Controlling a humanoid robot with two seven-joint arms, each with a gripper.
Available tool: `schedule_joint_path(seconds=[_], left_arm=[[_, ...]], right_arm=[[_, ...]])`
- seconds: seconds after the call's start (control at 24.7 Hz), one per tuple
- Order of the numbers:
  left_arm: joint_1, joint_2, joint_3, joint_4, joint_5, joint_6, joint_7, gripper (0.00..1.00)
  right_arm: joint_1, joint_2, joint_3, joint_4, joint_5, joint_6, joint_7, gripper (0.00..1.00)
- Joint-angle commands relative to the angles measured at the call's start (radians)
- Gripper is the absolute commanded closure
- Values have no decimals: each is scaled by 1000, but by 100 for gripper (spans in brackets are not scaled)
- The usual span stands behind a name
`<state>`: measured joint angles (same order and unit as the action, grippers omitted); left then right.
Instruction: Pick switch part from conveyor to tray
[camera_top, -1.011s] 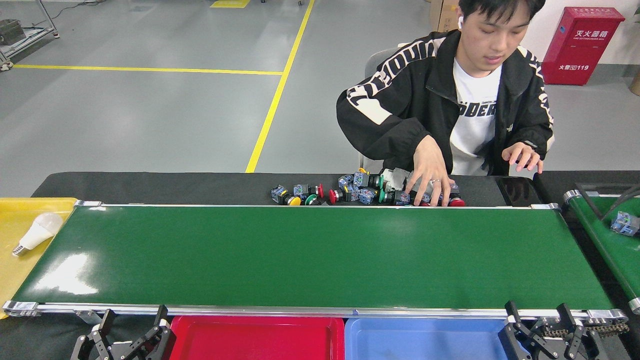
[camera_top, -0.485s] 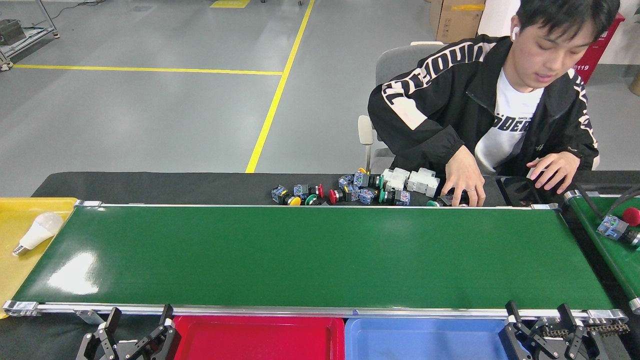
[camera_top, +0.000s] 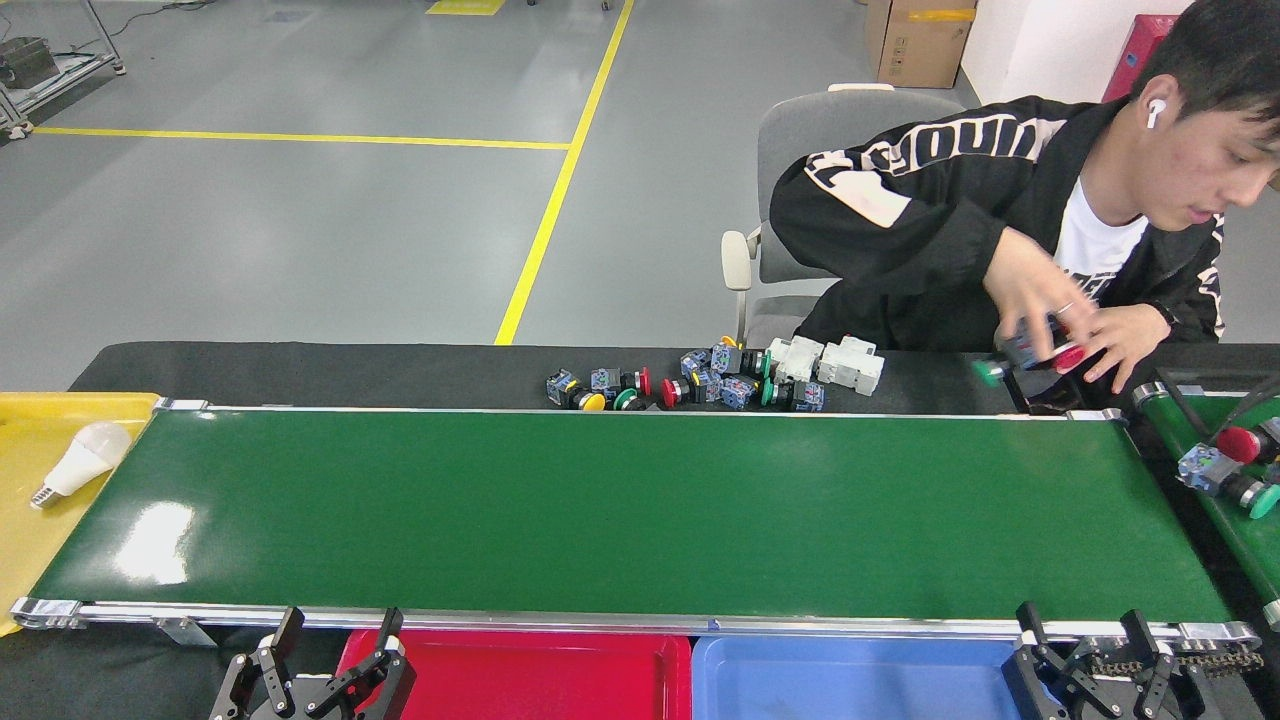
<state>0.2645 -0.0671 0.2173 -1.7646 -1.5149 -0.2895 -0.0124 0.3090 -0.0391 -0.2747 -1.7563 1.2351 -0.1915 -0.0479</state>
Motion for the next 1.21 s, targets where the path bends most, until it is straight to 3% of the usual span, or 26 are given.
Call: schedule_joint_path(seconds=[0.0, 0.28, 0.4, 0.49, 0.77, 0.89, 1.05, 1.13, 1.17], left_arm=[[-2, -2, 1, -13, 1, 1, 6, 0], [1, 4, -6, -13, -1, 0, 83, 0], [-4, -5, -4, -13, 1, 1, 37, 0], [-7, -16, -2, -13, 2, 3, -17, 0], [-21, -19, -4, -13, 4, 0, 2, 0], [-19, -19, -4, -13, 4, 0, -3, 0], [-16, -19, -4, -13, 2, 0, -3, 0], [-17, -17, -4, -13, 2, 0, -3, 0], [-17, -19, -4, -13, 2, 0, -3, 0]], right_arm=[[-2, -4, -6, -14, -2, 0, 0, 0], [-2, -5, -17, -14, -3, 1, 0, 0], [-11, -10, -44, -5, -5, 6, 22, 0], [-24, -19, -72, 8, -5, 29, 102, 0], [-251, -77, -70, 236, 7, 98, 151, 1], [-306, -105, -64, 307, 10, 99, 151, 2], [-344, -107, 43, 374, 12, 103, 151, 5], [-367, -105, 60, 391, 12, 101, 151, 11], [-372, -105, 60, 393, 9, 98, 151, 19]])
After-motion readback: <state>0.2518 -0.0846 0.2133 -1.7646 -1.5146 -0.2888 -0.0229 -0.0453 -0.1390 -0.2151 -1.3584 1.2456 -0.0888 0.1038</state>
